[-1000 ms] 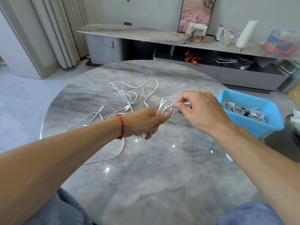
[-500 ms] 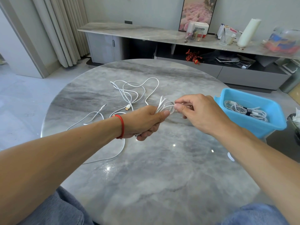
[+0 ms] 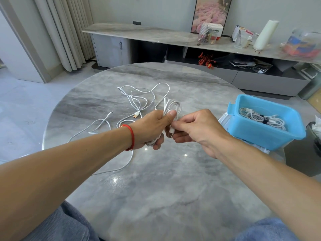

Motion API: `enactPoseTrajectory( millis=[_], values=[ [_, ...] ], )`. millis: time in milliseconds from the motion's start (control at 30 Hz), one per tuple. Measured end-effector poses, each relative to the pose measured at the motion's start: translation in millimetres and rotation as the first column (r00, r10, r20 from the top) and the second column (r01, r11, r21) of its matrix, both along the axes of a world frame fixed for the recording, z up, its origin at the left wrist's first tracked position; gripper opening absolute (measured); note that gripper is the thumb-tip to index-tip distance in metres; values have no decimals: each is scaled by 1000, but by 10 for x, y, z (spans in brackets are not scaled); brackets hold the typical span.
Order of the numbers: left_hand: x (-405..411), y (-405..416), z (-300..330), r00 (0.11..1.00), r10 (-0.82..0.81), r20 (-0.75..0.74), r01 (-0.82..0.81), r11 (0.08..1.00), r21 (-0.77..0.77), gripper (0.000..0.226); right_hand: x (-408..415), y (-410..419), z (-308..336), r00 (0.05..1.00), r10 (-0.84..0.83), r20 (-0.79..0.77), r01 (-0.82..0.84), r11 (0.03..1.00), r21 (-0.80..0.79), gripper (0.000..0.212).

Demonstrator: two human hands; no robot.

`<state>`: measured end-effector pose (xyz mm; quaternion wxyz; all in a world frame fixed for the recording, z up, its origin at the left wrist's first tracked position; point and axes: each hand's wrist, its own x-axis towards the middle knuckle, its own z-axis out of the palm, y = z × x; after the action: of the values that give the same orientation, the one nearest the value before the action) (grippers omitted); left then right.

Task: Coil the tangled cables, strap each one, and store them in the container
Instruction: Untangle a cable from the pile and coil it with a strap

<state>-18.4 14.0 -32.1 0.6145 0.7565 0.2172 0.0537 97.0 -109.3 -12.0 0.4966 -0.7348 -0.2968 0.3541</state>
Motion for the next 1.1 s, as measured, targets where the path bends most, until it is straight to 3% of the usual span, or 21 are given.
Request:
enactPoseTrajectory(
  millis=[133,267,367,433,500,600,667,733,833,933,1000,1100],
  values=[
    [-14,7,30,998,-56,9,57,991,-120,64,6,-19,17,997,24,73,-23,1000,-12,26],
    [-57,13,95,990,-144,12,140,938,-318,51,100,-55,59,973,135,186,-112,985,-128,33],
    [-66,19,159,981,-194,-20,169,894,-415,44,145,-77,81,959,138,246,-100,982,-161,50],
    [-56,-5,211,971,-238,-9,208,862,-463,43,189,-120,87,970,174,168,-160,983,-92,66],
    [-50,-64,248,956,-294,2,258,834,-488,41,228,-165,84,947,314,62,-316,948,21,71],
    [-33,-179,287,926,-371,65,348,778,-523,40,234,-207,53,822,494,-283,-446,868,220,91],
    [-2,-236,323,907,-403,123,401,739,-541,40,216,-221,52,685,581,-439,-464,813,352,85],
    [36,-255,370,893,-418,167,433,698,-570,41,202,-213,89,642,612,-463,-434,787,438,72],
    [81,-226,405,904,-380,197,414,660,-627,40,229,-168,174,735,557,-387,-383,812,441,45],
    [143,-194,383,923,-341,178,372,671,-641,46,272,-124,179,879,392,-271,-284,888,362,51],
    [189,-192,374,923,-348,162,366,674,-641,53,302,-110,169,913,333,-235,-246,910,334,59],
    [248,-202,381,889,-428,164,432,661,-614,63,415,-176,190,907,353,-232,-272,908,318,46]
  ],
)
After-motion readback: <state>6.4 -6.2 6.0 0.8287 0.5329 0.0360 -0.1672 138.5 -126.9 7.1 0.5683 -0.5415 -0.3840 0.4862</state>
